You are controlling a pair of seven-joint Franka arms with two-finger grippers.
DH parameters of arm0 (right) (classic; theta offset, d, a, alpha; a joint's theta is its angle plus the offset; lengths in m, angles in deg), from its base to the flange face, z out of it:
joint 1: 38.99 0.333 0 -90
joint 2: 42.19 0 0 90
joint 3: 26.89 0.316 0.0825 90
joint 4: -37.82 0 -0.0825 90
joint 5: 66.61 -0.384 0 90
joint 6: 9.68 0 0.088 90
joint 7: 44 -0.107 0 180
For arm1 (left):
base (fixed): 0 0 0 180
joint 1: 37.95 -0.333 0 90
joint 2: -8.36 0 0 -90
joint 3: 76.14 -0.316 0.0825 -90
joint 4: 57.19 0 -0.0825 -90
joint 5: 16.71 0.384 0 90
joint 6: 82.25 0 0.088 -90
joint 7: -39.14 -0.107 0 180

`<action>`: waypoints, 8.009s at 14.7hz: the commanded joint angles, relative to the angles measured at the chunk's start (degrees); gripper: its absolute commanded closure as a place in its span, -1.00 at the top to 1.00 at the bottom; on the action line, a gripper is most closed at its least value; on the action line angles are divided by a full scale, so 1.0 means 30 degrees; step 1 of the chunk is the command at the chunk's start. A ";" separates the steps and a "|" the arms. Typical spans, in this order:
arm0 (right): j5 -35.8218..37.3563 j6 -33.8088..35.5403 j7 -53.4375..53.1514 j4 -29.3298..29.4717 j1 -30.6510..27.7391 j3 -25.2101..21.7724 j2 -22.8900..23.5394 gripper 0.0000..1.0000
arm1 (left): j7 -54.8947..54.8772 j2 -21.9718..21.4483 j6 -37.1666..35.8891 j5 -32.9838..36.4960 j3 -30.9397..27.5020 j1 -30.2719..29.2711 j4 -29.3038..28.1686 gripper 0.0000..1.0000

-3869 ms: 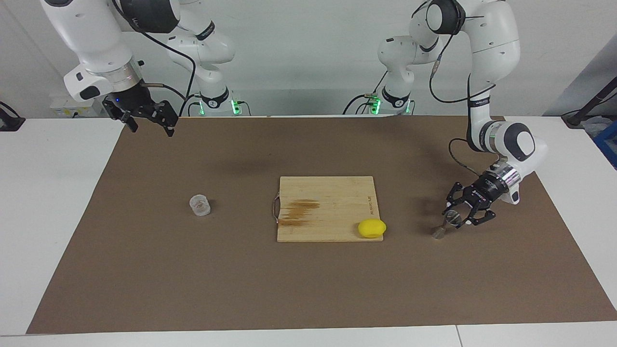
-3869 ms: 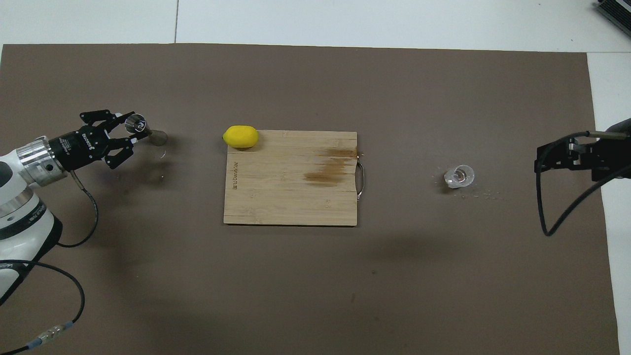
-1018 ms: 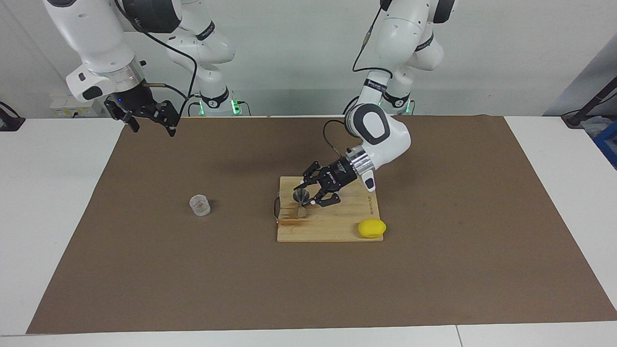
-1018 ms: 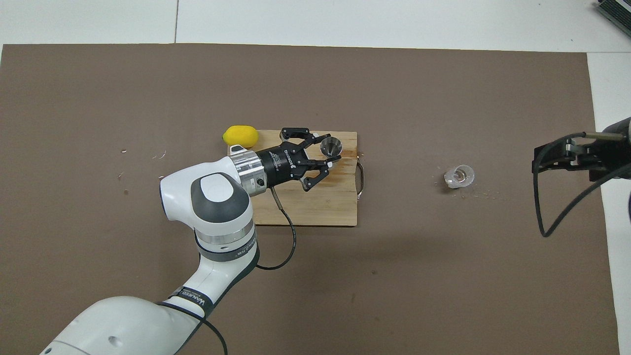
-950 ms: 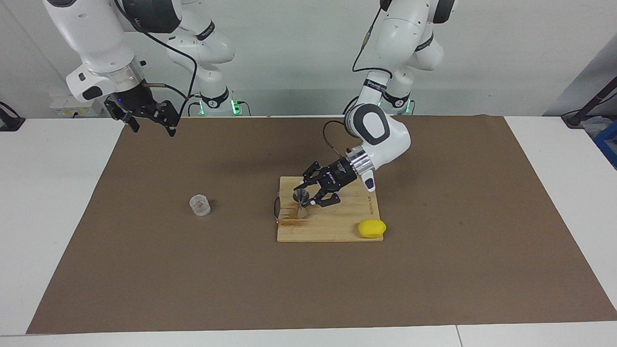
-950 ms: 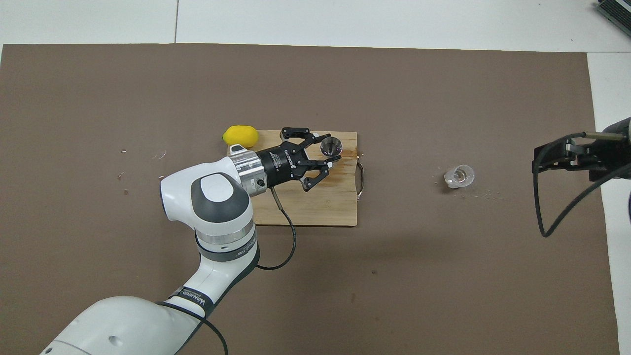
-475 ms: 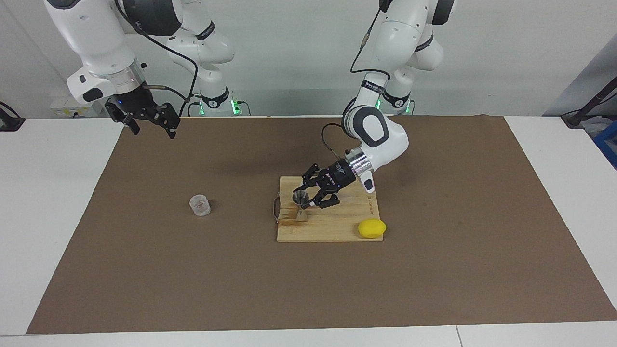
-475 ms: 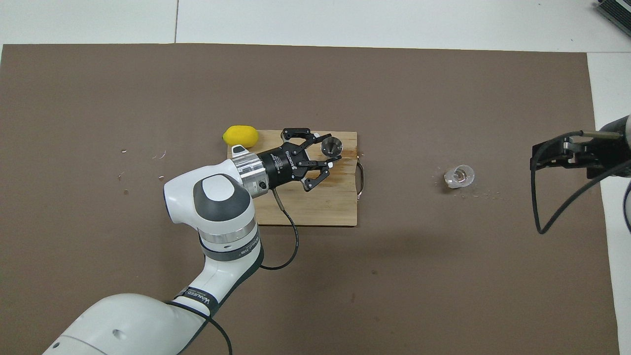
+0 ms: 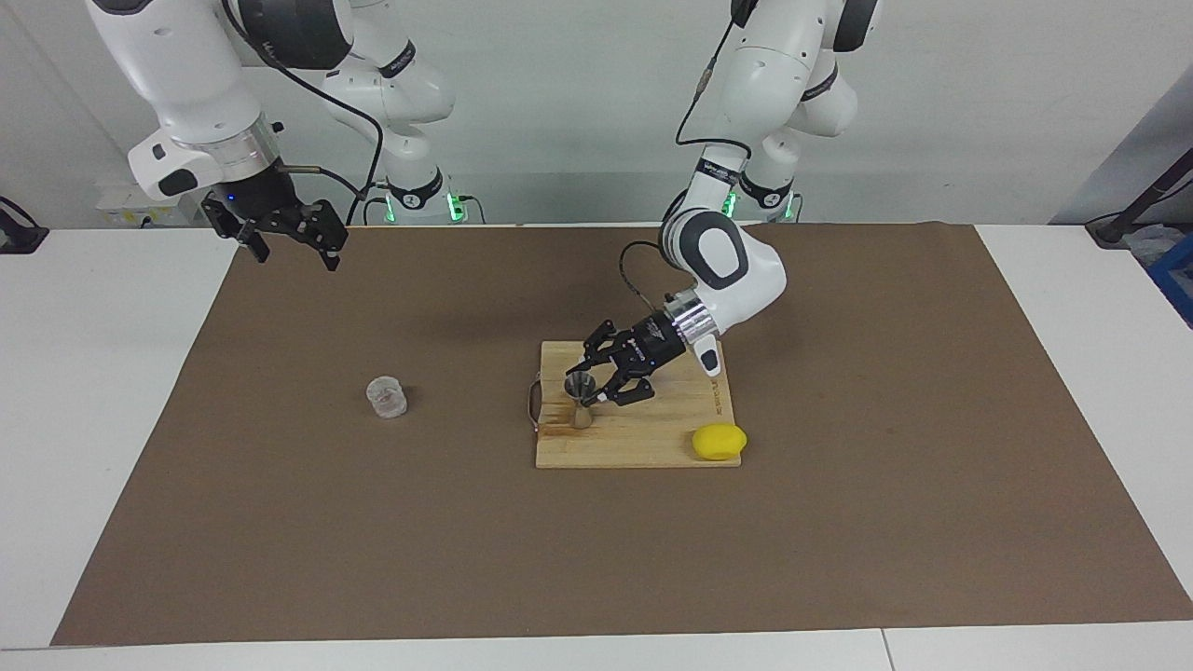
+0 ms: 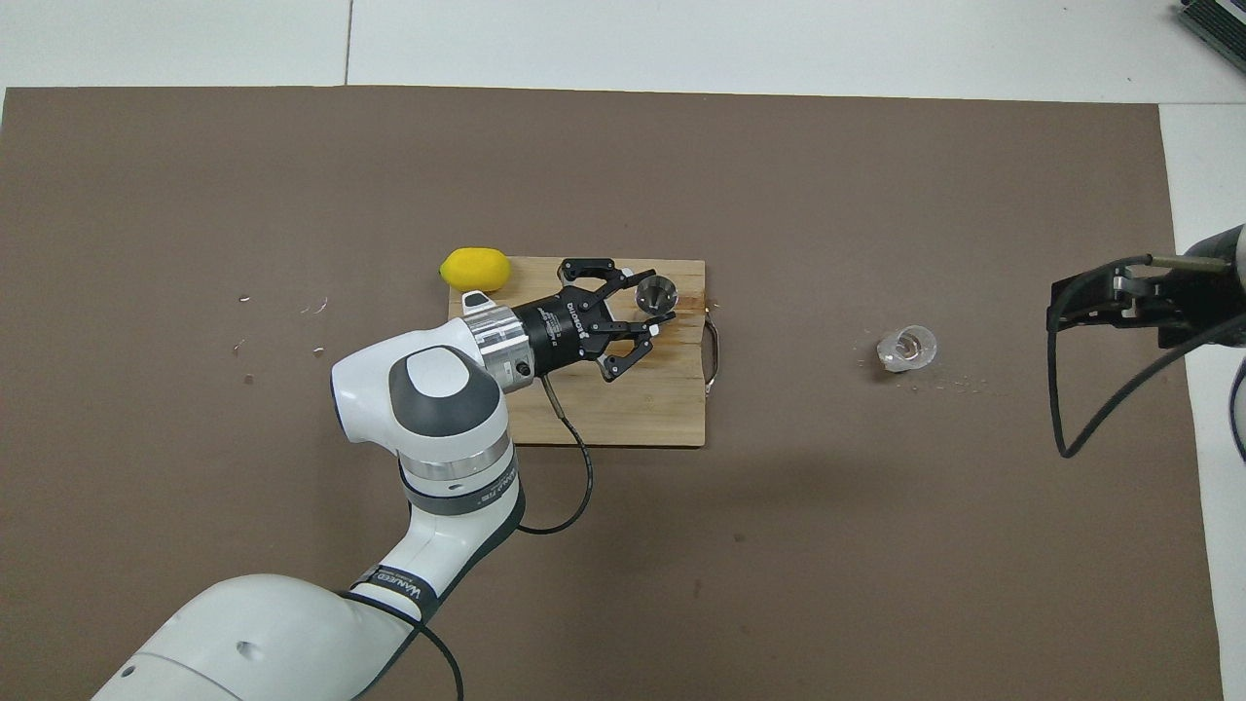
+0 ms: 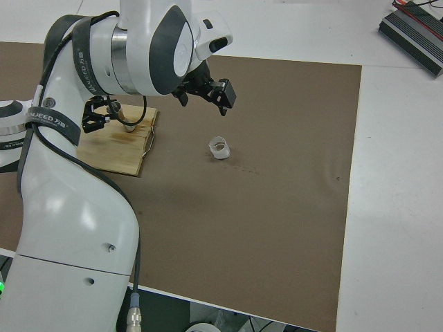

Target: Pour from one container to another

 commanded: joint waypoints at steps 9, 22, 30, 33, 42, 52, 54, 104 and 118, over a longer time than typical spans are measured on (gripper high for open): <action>-0.0719 -0.0378 -0.5123 -0.0658 -0.0287 0.0060 -0.0190 1.00 | -0.0383 -0.0255 -0.0286 -0.0216 -0.0258 0.0253 0.0189 1.00; -0.6400 -0.2162 -1.2746 -0.0570 -0.3069 -0.0086 0.3965 1.00 | 0.3075 -0.3654 -0.2596 1.1286 -0.0346 -0.3110 -0.0428 1.00; -0.9095 -0.3805 -1.4826 -0.0658 -0.4562 -0.0086 0.7454 1.00 | 0.2987 -0.4270 -0.3919 2.3268 -0.0873 -0.5515 0.1796 1.00; -1.1057 -0.3805 -1.4914 -0.0687 -0.5355 -0.0086 0.8627 1.00 | 0.2870 -0.4241 -0.3774 2.7925 -0.0874 -0.6336 0.2822 1.00; -1.3788 -0.5387 -1.3511 -0.4111 -0.5738 -0.0086 0.8631 1.00 | 0.0599 -0.5353 -0.6523 3.5937 -0.1430 -0.6866 0.4290 1.00; -1.5810 -0.7583 -1.1664 -0.6340 -0.5006 -0.0028 0.8073 1.00 | -1.3586 -0.6729 -1.2233 3.5967 -0.1606 -0.8446 0.4290 1.00; -1.5810 -0.7643 -1.1575 -0.6429 -0.4802 0.0002 0.8073 1.00 | -1.4384 -0.6964 -1.4219 3.6490 -0.1751 -0.8507 0.4551 1.00; -1.3235 -1.0482 -2.2788 -0.3121 0.1083 -0.0028 0.5993 -1.00 | -1.5090 -0.7552 -1.8392 3.7930 0.3638 -1.3545 0.6400 1.00; -0.6761 -1.1278 -3.0090 0.0920 0.5775 -0.0027 0.7895 -1.00 | -1.5119 -0.7552 -1.8392 3.7930 0.3638 -1.3546 0.6400 1.00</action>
